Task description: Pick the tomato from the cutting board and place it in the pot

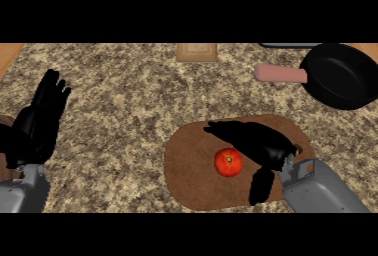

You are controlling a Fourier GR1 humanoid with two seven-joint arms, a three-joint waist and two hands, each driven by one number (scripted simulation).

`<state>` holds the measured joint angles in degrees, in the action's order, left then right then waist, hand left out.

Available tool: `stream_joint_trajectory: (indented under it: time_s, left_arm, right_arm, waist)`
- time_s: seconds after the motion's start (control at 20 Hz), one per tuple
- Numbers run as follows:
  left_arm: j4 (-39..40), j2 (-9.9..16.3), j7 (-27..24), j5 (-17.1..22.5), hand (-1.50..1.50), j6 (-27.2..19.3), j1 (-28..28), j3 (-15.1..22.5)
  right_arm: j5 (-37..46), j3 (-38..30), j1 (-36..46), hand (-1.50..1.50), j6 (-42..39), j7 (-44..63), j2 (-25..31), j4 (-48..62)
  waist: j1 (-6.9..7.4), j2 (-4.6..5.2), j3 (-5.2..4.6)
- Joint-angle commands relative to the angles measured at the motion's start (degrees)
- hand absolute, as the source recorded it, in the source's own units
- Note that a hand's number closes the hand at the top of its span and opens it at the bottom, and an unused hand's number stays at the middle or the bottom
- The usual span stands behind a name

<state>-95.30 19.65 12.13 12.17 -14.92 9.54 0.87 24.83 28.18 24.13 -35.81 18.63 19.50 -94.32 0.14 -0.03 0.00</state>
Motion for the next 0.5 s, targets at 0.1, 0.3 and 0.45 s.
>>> stream_joint_trajectory:
  time_s: [0.1,0.3,0.45]
  left_arm:
    - [3.9,-1.9,-0.1,-2.1,0.0,1.9,3.9,-1.4]
    - [6.1,-3.0,-4.1,-3.1,0.0,3.3,1.8,-3.2]
    - [0.6,-4.2,0.9,-4.4,0.0,1.9,1.1,-1.6]
  right_arm:
    - [7.0,-0.8,0.4,-1.5,1.0,-6.7,-4.0,7.2]
    - [9.9,-2.3,1.9,-1.5,-0.1,-6.0,-6.4,8.0]
    - [13.8,-1.8,-1.8,-1.5,3.5,-8.6,-6.3,10.5]
  waist:
    - [-0.06,0.09,0.0]
    - [-0.02,0.08,-0.01]
    - [0.0,0.05,0.01]
